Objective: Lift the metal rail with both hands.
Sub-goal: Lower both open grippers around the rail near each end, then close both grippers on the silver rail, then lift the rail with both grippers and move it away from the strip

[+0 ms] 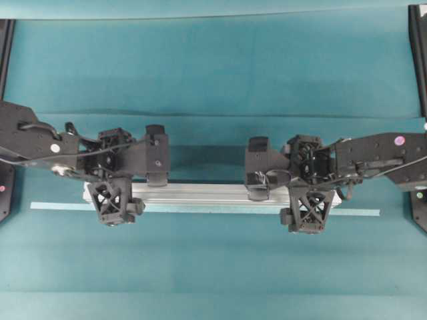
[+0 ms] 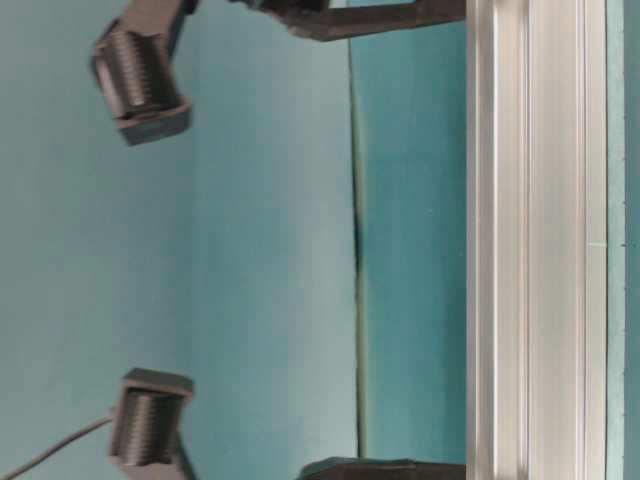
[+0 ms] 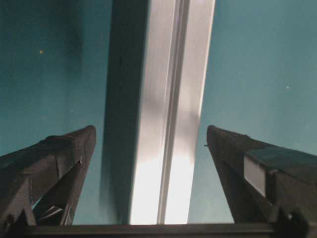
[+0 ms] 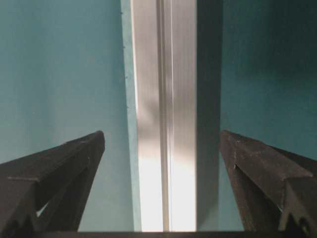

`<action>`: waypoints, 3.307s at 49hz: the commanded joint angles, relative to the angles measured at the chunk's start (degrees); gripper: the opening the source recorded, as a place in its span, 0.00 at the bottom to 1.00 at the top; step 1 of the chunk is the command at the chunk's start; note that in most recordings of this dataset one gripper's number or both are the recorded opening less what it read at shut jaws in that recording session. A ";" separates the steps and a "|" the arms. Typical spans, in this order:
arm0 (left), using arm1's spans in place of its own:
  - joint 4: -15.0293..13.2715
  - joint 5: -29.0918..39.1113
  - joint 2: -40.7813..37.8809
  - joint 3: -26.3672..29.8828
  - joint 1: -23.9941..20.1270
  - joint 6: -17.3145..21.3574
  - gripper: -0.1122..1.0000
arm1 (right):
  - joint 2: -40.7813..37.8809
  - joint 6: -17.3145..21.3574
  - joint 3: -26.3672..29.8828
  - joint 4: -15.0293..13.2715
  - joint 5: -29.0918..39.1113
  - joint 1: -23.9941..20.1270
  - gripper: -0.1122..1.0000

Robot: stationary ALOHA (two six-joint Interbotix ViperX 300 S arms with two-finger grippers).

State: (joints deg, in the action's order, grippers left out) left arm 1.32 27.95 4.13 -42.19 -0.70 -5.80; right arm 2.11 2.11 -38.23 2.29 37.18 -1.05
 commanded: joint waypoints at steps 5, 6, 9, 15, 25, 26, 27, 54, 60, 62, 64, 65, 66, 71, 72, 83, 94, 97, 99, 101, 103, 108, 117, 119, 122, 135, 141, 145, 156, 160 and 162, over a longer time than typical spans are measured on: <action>0.26 -3.25 -1.93 -0.79 0.09 0.09 0.99 | -2.29 -0.09 -0.44 0.09 -2.90 -0.18 0.96; 0.26 -3.43 -2.20 -0.88 0.09 0.09 0.99 | -2.37 -0.09 -0.44 0.00 -3.16 -0.18 0.96; 0.26 -3.96 -2.90 -0.97 0.09 0.09 0.99 | -2.81 -0.18 -0.44 0.09 -3.60 -0.18 0.96; 0.26 -5.10 -4.22 -1.23 0.09 0.18 0.99 | -3.87 -0.26 -0.44 0.00 -3.87 -0.09 0.96; 0.26 -6.68 -5.45 -1.32 0.09 0.18 0.99 | -5.45 -0.35 -0.62 0.00 -5.27 -0.09 0.96; 0.26 -6.68 -5.54 -1.32 0.09 0.18 0.99 | -5.45 -0.26 -0.62 0.00 -5.36 -0.09 0.96; 0.26 -6.68 -5.54 -1.32 0.09 0.18 0.99 | -5.54 -0.26 -0.53 0.00 -5.54 -0.09 0.96; 0.26 -5.89 -5.54 -1.32 0.18 0.00 0.48 | -5.54 1.23 -0.62 -0.09 -3.34 0.35 0.44; 0.26 -5.98 -5.45 -1.32 0.18 0.09 0.43 | -5.63 1.23 -0.62 -0.09 -3.34 0.35 0.44; 0.26 -5.98 -5.45 -1.41 0.18 0.09 0.43 | -5.63 1.23 -0.62 -0.09 -3.34 0.35 0.44; 0.26 -5.98 -5.45 -1.41 0.18 0.09 0.43 | -5.63 1.14 -0.62 -0.09 -3.34 0.35 0.44; 0.26 -5.98 -5.45 -1.41 0.18 0.09 0.43 | -5.63 1.14 -0.53 -0.09 -3.34 0.35 0.44; 0.26 -6.06 -5.45 -1.41 0.18 0.09 0.43 | -5.63 1.14 -0.62 -0.09 -3.34 0.35 0.44; 0.26 -6.06 -5.45 -1.23 0.18 0.00 0.43 | -5.63 1.14 -0.62 -0.09 -3.34 0.35 0.44; 0.26 -6.06 -5.54 -1.23 0.18 0.00 0.43 | -5.63 1.14 -0.53 -0.09 -3.34 0.35 0.44; 0.26 -6.15 -5.54 -1.14 0.18 0.00 0.43 | -5.63 1.14 -0.62 -0.09 -3.25 0.35 0.44; 0.26 -5.89 -4.66 -0.53 0.09 -0.44 0.43 | -5.19 1.23 0.35 -0.09 -1.49 0.35 0.44; 0.26 -5.36 -3.87 -0.18 0.18 -0.44 0.43 | -4.57 1.23 1.23 0.00 0.00 0.35 0.44; 0.26 -4.75 -3.25 0.09 0.18 -0.44 0.43 | -4.04 1.23 1.93 0.00 1.14 0.35 0.44; 0.26 -3.96 -2.55 0.44 0.18 -0.35 0.43 | -3.60 1.23 2.46 -0.09 2.46 0.44 0.44; 0.26 -2.90 -1.76 0.97 0.09 -0.35 0.43 | -3.16 1.32 3.08 0.00 3.69 0.53 0.44; 0.26 0.35 0.35 2.11 0.00 -0.18 0.43 | -1.67 1.32 4.39 -0.09 6.50 0.79 0.44; 0.26 6.50 4.04 4.13 -0.26 -0.18 0.43 | 1.14 1.23 6.50 -0.09 11.43 1.85 0.44; 0.26 8.17 4.92 4.57 -0.44 -0.18 0.43 | 1.58 1.23 7.12 -0.09 12.74 2.11 0.44; 0.26 10.55 5.98 5.27 -0.70 -0.18 0.43 | 2.29 1.23 7.91 -0.09 14.68 2.37 0.44; 0.26 15.64 10.63 8.09 -1.05 -0.18 0.43 | 4.92 1.32 12.83 0.00 22.15 3.16 0.44; 0.26 18.19 11.60 9.76 -1.14 -0.18 0.43 | 5.45 1.32 15.73 0.00 25.84 3.52 0.44; 0.26 20.21 12.13 11.07 -1.23 0.00 0.43 | 5.54 1.32 18.11 -0.09 28.83 3.60 0.44; 0.26 27.07 13.18 15.56 -1.49 0.18 0.43 | 5.54 1.23 23.55 0.00 34.89 3.69 0.44; 0.26 28.48 13.71 16.79 -1.76 0.18 0.43 | 5.54 1.23 25.14 -0.09 36.47 3.69 0.44; 0.26 29.09 13.97 17.31 -1.93 0.09 0.43 | 5.54 1.23 26.02 -0.09 37.44 3.69 0.44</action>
State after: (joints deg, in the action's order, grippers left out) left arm 1.49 56.25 16.35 -27.42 -2.02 -5.45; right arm 6.86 2.90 -14.68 2.11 73.48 2.55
